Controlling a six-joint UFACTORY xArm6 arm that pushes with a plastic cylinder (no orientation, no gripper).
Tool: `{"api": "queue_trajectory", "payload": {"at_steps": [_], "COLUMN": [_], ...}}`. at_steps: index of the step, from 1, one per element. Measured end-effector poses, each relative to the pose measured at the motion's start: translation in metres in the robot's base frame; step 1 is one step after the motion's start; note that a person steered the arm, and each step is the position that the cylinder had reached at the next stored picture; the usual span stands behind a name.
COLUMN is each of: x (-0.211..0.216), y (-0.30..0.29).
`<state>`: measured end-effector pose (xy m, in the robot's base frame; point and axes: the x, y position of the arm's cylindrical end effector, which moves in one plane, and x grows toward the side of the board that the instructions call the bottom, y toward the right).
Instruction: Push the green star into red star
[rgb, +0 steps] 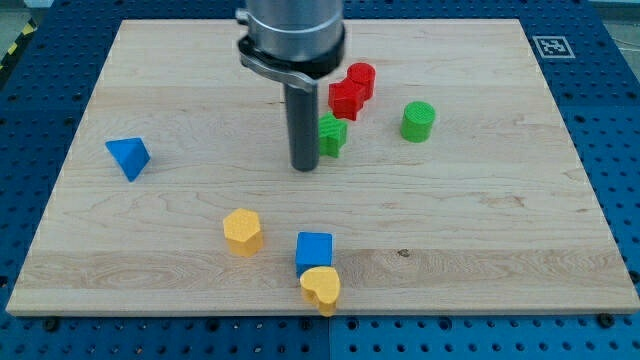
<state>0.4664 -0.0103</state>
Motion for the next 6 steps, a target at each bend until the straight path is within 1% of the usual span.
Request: {"api": "queue_trajectory", "payload": {"at_steps": [1,2,3,4,5,6], "x": [0.009,0.009,0.015,0.014,0.002,-0.001], "y": [0.031,0.043,-0.001,-0.032,-0.033,-0.029]}}
